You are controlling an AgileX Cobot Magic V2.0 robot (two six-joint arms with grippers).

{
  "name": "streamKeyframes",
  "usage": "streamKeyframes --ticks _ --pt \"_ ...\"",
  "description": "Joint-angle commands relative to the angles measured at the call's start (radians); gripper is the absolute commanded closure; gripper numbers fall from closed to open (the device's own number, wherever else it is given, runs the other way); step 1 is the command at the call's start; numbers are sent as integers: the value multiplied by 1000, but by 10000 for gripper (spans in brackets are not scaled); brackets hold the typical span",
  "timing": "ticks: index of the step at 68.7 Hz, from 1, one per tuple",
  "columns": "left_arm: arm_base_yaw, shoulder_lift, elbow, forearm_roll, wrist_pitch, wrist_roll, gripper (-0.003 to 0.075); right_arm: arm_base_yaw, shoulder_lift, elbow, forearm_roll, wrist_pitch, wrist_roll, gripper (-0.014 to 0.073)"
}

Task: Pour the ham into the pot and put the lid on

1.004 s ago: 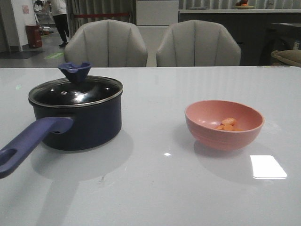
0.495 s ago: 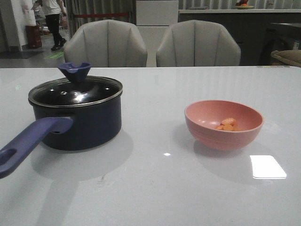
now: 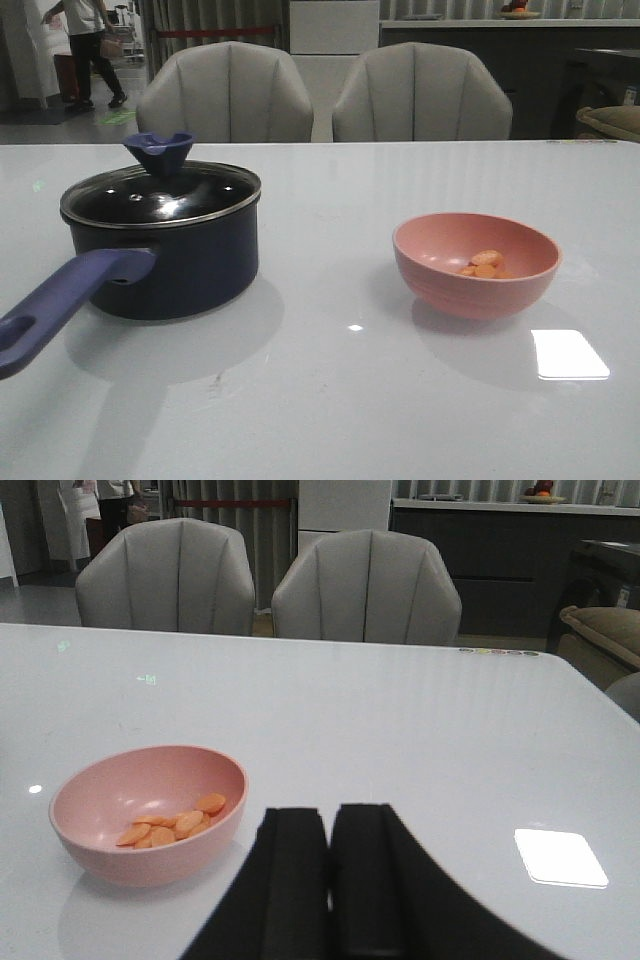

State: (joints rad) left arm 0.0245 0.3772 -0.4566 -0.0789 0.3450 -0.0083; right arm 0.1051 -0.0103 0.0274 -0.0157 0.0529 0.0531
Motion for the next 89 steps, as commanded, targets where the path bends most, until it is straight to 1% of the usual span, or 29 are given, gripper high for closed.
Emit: streamKeyframes --ticks 1,10,23,30,37,43,62,70,77,81,89 --pt "-2 57 -71 -2 -4 -9 152 0 -20 -6 -3 -76 -2 447" --pt "-2 160 -158 -2 97 -9 135 0 -20 -6 -3 -76 -2 447" --pt "-2 355 -296 -1 202 -9 64 0 -20 -6 -3 -76 -2 447" --pt "-2 466 -364 -14 225 -9 61 0 -20 -6 -3 -76 -2 447" --pt "-6 568 -442 -67 254 -9 61 0 -20 -6 -3 -76 -2 447" --pt "-44 663 -509 -70 292 -9 61 0 -20 -6 -3 -76 -2 447" --pt "-261 938 -710 -63 339 -12 61 0 -20 -6 -3 -76 -2 447" --pt "-321 1048 -797 -63 347 -58 61 0 -20 -6 -3 -76 -2 447" --pt "-360 1135 -882 -63 375 -70 61 0 -20 -6 -3 -76 -2 447" --pt "-373 1184 -931 -39 402 -117 61 0 -20 -6 -3 -76 -2 447" --pt "-412 1270 -1042 96 469 -220 61 0 -20 -6 -3 -76 -2 447"
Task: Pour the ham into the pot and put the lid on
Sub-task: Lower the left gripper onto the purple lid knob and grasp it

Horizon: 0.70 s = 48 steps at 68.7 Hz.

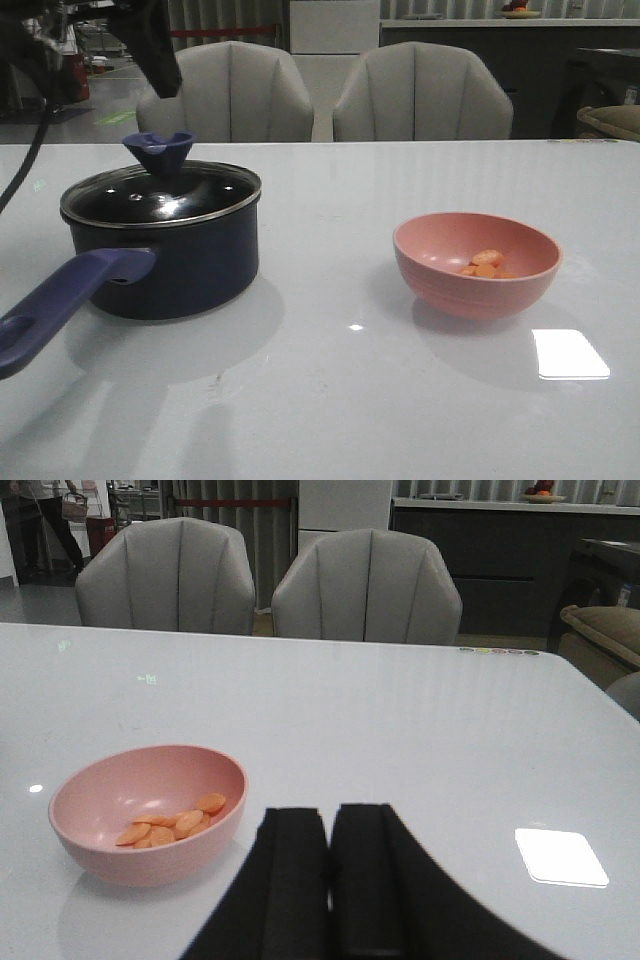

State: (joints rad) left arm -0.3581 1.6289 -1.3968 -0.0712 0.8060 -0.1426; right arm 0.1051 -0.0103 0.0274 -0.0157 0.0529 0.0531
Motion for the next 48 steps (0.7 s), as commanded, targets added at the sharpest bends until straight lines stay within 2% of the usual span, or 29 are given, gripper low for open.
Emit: streamKeyframes --ticks 1,6,23,48 --pt "-31 28 -107 95 11 -96 61 0 -20 -6 -3 -76 -2 447" --pt "-46 82 -176 149 55 -140 61 0 -20 -6 -3 -76 -2 447" --pt "-46 210 -317 149 175 -164 61 0 -20 -6 -3 -76 -2 447" --pt "-50 275 -355 141 205 -189 62 0 -20 -6 -3 -76 -2 447"
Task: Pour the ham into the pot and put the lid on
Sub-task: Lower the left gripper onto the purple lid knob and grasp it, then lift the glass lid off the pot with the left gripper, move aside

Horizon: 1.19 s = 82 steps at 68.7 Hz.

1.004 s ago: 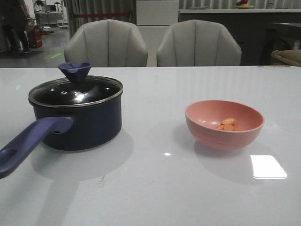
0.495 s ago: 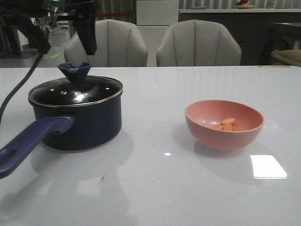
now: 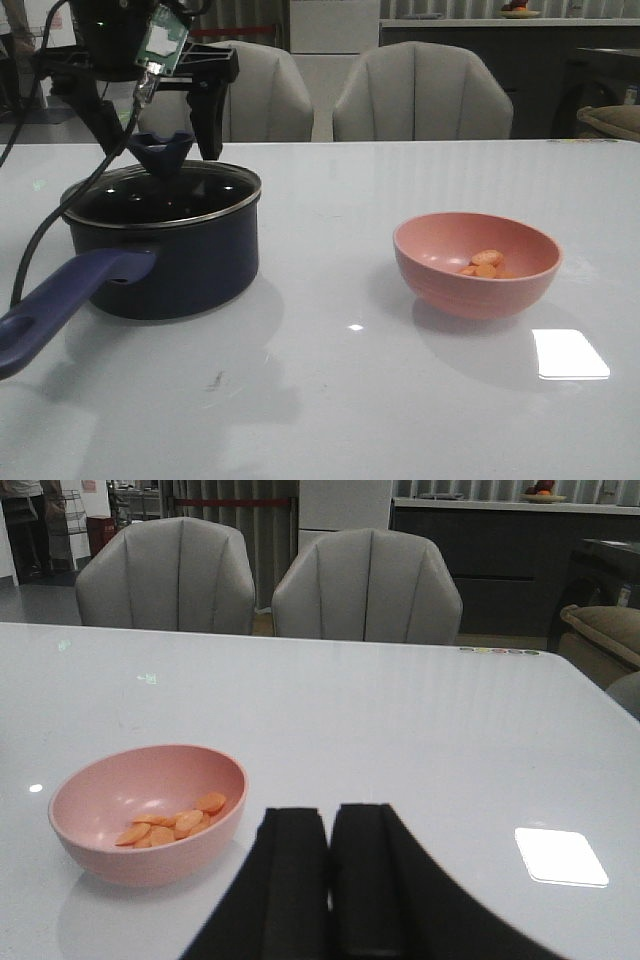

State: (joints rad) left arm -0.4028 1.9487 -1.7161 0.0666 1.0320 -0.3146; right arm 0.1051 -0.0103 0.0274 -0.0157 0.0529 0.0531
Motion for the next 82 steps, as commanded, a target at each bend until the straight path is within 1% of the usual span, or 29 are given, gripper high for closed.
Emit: streamKeyframes --ticks 1,8,11,16,23,28,33,37,55,68,75,82 --pt "-6 -44 -35 3 -23 -17 62 0 -20 -6 -3 -76 -2 447" --pt "-6 -40 -35 3 -23 -17 71 0 -20 -6 -3 -76 -2 447" --pt "-6 -38 -35 3 -23 -17 99 0 -20 -6 -3 -76 -2 447" --pt "-6 -38 -35 3 -23 -17 170 0 -20 -6 -3 -76 -2 447" --pt "-6 -38 -35 3 -23 -17 299 0 -20 -6 -3 -76 -2 447" --pt "-6 -38 -35 3 -27 -17 363 0 -20 -6 -3 -76 -2 447" --pt "-6 -38 -35 3 -30 -17 399 0 -20 -6 -3 -76 -2 447" --pt "-6 -38 -35 3 -30 -17 409 0 -20 -6 -3 -76 -2 447" --pt "-6 -52 -35 3 -30 -17 409 0 -20 -6 -3 -76 -2 447" --pt "-4 -102 -35 18 -30 -11 409 0 -20 -6 -3 -76 -2 447" --pt "0 -133 -35 59 -26 -11 409 0 -20 -6 -3 -76 -2 447" --pt "12 -163 -35 69 -21 -1 409 0 -20 -6 -3 -76 -2 447"
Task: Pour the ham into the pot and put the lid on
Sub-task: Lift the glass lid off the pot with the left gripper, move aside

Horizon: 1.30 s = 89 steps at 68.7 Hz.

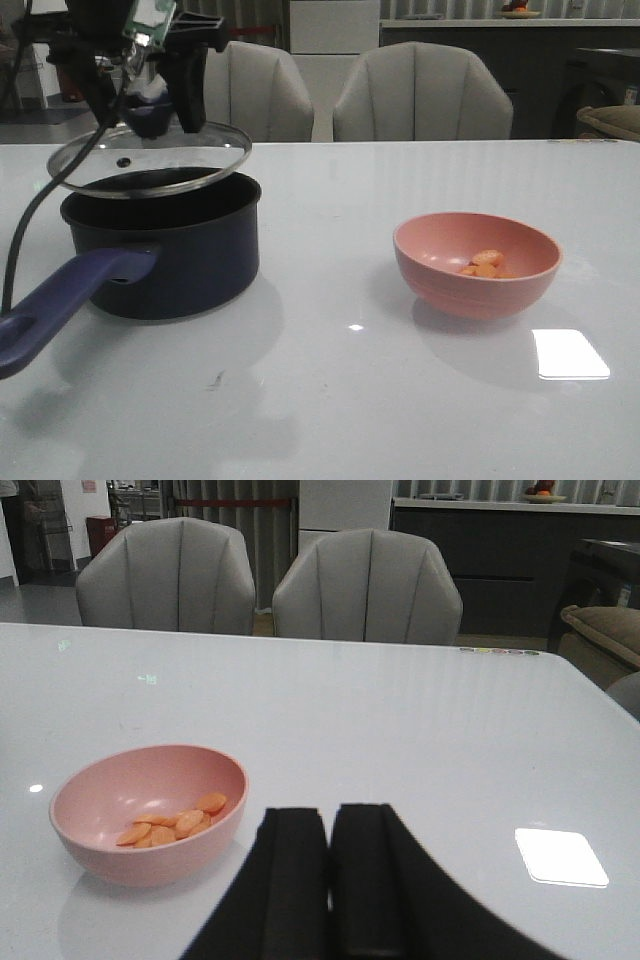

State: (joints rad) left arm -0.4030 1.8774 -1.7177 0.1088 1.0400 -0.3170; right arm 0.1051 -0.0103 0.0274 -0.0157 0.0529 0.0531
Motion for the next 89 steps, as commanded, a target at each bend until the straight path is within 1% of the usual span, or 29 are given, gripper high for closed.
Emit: streamKeyframes --ticks 1,5,10,18,25,30,38,49,58,63,72,80,83,86,87,88,89 --pt "17 -98 -34 27 -27 13 409 0 -20 -6 -3 -76 -2 447" --pt "33 -112 -34 32 -14 40 409 0 -20 -6 -3 -76 -2 447" --pt "77 -125 -34 50 28 43 409 0 -20 -6 -3 -76 -2 447" --pt "183 -135 -27 50 81 44 409 0 -20 -6 -3 -76 -2 447" --pt "269 -153 8 37 82 81 409 0 -20 -6 -3 -76 -2 447" --pt "325 -166 55 17 51 119 409 0 -20 -6 -3 -76 -2 447" --pt "389 -169 138 -10 -5 143 409 0 -20 -6 -3 -76 -2 447" --pt "456 -167 294 -15 -157 150 409 0 -20 -6 -3 -76 -2 447" --pt "486 -150 393 -36 -240 156 409 0 -20 -6 -3 -76 -2 447" --pt "494 -131 422 -38 -261 159 409 0 -20 -6 -3 -76 -2 447" --pt "495 -85 430 -40 -258 162 408 0 -20 -6 -3 -76 -2 447" --pt "495 -57 430 -71 -269 162 404 0 -20 -6 -3 -76 -2 447" --pt "495 -46 430 -81 -273 162 389 0 -20 -6 -3 -76 -2 447" --pt "495 -42 428 -82 -273 162 356 0 -20 -6 -3 -76 -2 447" --pt "495 -40 428 -82 -273 163 326 0 -20 -6 -3 -76 -2 447" --pt "495 -40 428 -82 -273 163 326 0 -20 -6 -3 -76 -2 447" --pt "495 -38 428 -82 -275 163 291 0 -20 -6 -3 -76 -2 447"
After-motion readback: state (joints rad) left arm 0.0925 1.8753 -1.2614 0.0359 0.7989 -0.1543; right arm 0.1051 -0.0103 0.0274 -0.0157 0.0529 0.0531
